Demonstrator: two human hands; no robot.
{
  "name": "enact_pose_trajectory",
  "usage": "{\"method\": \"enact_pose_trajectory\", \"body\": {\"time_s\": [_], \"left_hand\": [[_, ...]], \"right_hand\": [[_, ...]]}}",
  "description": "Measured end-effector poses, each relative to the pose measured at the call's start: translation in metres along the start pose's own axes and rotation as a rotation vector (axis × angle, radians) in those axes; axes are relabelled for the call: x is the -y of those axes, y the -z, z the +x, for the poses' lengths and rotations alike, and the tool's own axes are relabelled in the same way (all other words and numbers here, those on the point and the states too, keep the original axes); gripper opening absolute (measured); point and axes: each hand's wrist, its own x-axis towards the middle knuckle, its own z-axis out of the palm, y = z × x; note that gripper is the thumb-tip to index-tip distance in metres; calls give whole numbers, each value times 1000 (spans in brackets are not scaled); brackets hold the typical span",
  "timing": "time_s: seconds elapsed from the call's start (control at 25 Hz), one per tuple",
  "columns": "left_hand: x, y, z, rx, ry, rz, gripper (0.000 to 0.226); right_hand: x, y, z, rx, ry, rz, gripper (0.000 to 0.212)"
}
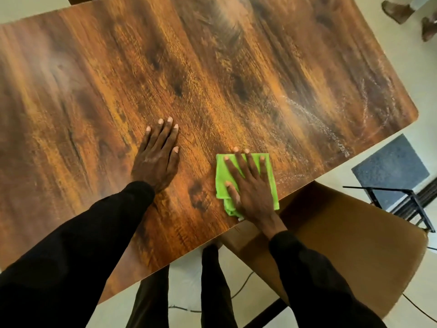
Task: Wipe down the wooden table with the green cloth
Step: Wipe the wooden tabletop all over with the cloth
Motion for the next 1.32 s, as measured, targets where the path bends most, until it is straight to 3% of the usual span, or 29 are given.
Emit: {"method": "enact_pose_trajectory", "body": {"time_s": [0.12, 0.2, 0.4, 0.48, 0.64, 0.76, 0.92, 1.04, 1.16, 1.32], "left_hand": [[-3, 1, 1, 18, 7, 18, 58], [-3, 1, 0, 12, 6, 21, 57], [-4, 3, 2, -9, 11, 2, 56], [-6, 5, 3, -3, 12, 2, 56], [-7, 7, 4, 26, 25, 8, 57], [-8, 8, 3, 27, 31, 5, 56], [-5, 8, 4, 6, 41, -24, 55], [-3, 6, 3, -26, 82, -63, 54], [-5, 7, 0, -46, 110, -74, 53], [-3, 13, -22, -42, 265, -102, 56]], "right_hand": [[-38, 18, 59, -66, -172, -20, 66], [-31, 23, 99, -74, -187, -21, 66], [6, -2, 45, -10, 222, -10, 68], [-10, -5, 8, 18, 262, -17, 67], [-52, 13, 36, -32, -2, -34, 66], [-26, 20, 86, -61, -94, -18, 67], [31, -2, 62, -28, 151, -3, 67], [27, -11, 5, 31, 288, 22, 68], [-2, 0, 0, 24, 168, -16, 67], [0, 18, 80, -54, -62, -43, 66]]}}
